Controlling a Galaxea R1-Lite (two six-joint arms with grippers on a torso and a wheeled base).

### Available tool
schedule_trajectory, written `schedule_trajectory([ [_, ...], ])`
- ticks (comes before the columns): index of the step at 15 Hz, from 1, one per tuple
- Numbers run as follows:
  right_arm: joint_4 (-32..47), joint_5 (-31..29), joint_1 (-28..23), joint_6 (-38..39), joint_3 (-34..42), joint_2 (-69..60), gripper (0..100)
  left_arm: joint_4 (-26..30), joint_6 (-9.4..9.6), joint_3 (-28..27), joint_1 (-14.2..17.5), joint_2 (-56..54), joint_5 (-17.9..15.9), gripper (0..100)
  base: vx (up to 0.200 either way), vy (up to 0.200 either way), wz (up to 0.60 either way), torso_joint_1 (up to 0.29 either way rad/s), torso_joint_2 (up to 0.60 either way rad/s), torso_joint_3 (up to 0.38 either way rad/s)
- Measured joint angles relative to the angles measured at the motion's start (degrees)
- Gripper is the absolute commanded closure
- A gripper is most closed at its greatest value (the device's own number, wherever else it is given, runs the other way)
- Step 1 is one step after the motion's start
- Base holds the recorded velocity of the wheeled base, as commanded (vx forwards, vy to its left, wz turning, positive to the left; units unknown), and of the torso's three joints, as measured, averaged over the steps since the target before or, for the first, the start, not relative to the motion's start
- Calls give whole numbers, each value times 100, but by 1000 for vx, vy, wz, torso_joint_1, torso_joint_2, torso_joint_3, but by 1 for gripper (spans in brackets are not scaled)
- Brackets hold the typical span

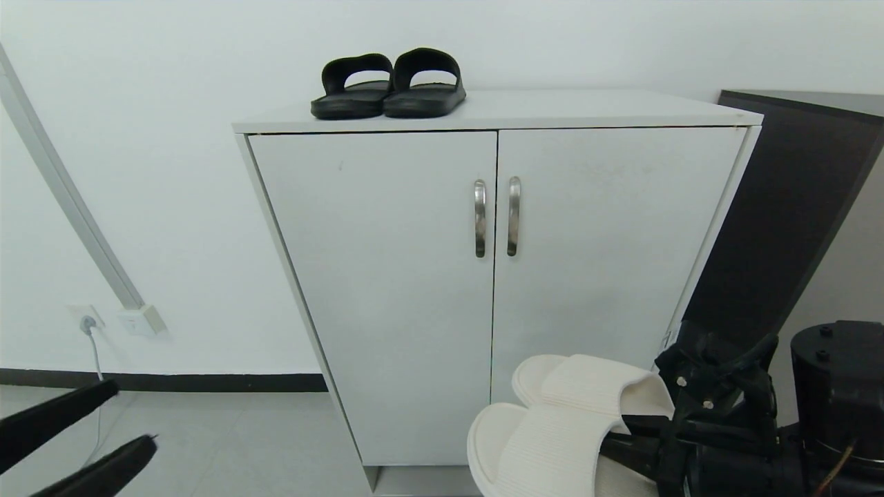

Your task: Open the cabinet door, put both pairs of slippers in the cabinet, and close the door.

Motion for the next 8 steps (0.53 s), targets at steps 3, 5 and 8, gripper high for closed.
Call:
schedule_trajectory([
  [3, 1, 0, 17, 0, 33, -2, 100, -720, -39, -608, -723, 1359, -290, 0, 0, 0, 0, 0, 0, 0],
  [5, 1, 2, 69, 0, 63, 0, 100, -1152, -140, -1039, -1445, 2139, -328, 0, 0, 0, 0, 0, 0, 0],
  [8, 1, 2, 91, 17, 85, 0, 100, -1758, -382, -1655, -2443, 3211, 62, 0, 0, 0, 0, 0, 0, 0],
])
